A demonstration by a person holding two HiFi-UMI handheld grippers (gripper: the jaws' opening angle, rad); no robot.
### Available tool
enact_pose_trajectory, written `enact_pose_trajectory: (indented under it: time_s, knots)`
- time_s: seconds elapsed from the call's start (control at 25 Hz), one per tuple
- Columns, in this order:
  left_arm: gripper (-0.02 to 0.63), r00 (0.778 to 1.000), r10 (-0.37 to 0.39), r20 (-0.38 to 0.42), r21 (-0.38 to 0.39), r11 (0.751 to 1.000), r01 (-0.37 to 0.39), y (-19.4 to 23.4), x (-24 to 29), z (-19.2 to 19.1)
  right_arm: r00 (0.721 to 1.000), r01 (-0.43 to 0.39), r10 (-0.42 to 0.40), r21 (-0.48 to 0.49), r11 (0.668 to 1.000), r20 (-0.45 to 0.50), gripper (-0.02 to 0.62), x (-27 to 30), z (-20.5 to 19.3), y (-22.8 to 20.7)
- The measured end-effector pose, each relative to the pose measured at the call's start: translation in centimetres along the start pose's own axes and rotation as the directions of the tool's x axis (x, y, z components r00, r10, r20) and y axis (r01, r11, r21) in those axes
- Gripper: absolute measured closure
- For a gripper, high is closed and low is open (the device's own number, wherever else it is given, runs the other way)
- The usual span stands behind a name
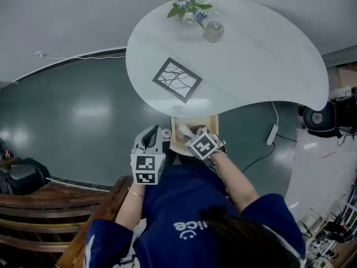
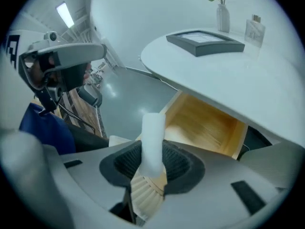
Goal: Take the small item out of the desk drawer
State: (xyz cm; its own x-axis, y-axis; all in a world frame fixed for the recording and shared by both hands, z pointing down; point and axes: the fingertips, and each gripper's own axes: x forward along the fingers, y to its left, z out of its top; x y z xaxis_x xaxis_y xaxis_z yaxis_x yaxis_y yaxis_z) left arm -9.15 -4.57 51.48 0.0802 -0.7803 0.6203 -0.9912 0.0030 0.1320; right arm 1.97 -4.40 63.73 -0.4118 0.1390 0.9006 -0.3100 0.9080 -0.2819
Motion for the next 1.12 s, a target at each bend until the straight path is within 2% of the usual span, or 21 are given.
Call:
enact_pose_trajectory:
  time_s: [0.32, 0.64, 0.96, 1.12]
  knots:
    - [0.602, 0.998, -0.062, 0.014, 0.026, 0.998, 0.062, -0.8, 1.1, 1.5, 0.992, 0.032, -0.044, 0.099, 0.995, 0.119, 0.456, -3.8, 1.1, 0.1]
    - [0.603, 0.993, -0.115, 0.026, 0.065, 0.991, 0.113, -1.6, 2.1, 3.3, 0.964, 0.069, -0.109, 0.169, 0.983, 0.241, 0.456, -7.7, 3.3, -0.5]
    - [0.603, 0.987, -0.135, 0.089, 0.073, 0.989, 0.129, -2.7, 2.0, 7.0, 0.909, 0.121, -0.212, 0.260, 0.958, 0.358, 0.456, -11.6, 5.1, -2.6]
    - [0.603, 0.981, -0.150, 0.119, 0.086, 0.986, 0.141, -3.4, 1.8, 8.4, 0.858, 0.136, -0.272, 0.317, 0.939, 0.435, 0.456, -14.0, 6.2, -3.9]
